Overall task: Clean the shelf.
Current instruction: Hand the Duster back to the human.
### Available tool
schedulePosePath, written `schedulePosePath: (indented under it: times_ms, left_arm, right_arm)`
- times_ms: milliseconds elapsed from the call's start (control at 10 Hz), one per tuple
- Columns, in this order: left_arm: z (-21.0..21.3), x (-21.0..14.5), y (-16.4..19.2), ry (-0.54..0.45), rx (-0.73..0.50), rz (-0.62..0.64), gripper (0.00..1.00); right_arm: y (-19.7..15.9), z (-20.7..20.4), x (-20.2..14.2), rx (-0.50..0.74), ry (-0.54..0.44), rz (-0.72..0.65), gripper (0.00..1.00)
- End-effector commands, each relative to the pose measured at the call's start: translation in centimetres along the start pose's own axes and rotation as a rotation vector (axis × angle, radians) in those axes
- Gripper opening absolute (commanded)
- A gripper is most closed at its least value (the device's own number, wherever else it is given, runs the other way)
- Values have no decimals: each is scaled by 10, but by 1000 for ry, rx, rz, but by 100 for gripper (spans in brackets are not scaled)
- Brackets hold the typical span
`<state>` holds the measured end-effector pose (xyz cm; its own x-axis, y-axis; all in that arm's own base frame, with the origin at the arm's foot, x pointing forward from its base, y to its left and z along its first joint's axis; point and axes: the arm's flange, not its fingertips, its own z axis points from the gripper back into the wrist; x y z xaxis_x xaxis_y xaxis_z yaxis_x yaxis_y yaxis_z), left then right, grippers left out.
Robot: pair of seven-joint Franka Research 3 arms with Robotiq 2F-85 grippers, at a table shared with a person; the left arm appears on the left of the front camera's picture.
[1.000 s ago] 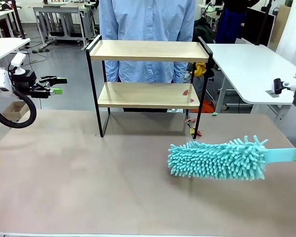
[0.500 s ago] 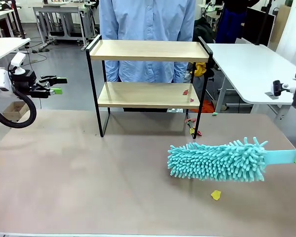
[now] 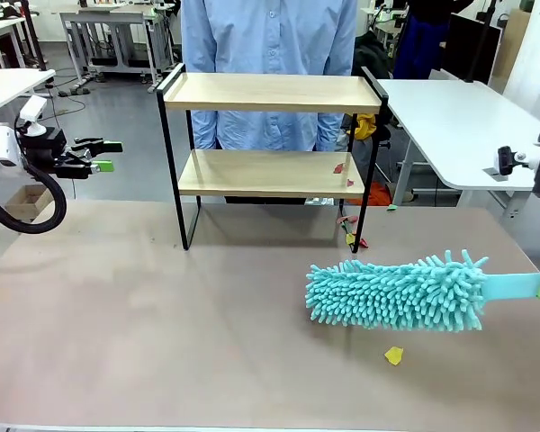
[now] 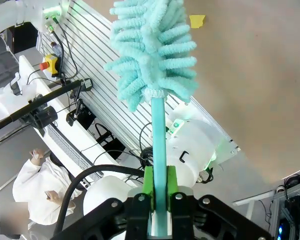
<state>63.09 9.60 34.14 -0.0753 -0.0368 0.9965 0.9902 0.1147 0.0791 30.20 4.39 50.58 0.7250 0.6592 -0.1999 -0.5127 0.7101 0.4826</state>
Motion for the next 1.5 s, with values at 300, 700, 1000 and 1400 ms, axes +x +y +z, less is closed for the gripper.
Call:
schedulePosePath:
  times_ms: [300,700,1000,1400]
  left_arm:
    - [2,41,-44,46,26,34,100]
    - [-7,85,-132,50,36,190,100]
    - [-19,93,-197,26,100,304,100]
    - [-58,79,-238,-21,71,478,100]
  right_arm:
    - [-52,41,17,-83,-149,112,13]
    - [-90,53,72,-262,-299,490,13]
    - [-73,56,106,-297,-309,707,13]
    - [-36,64,82,-341,-401,946,13]
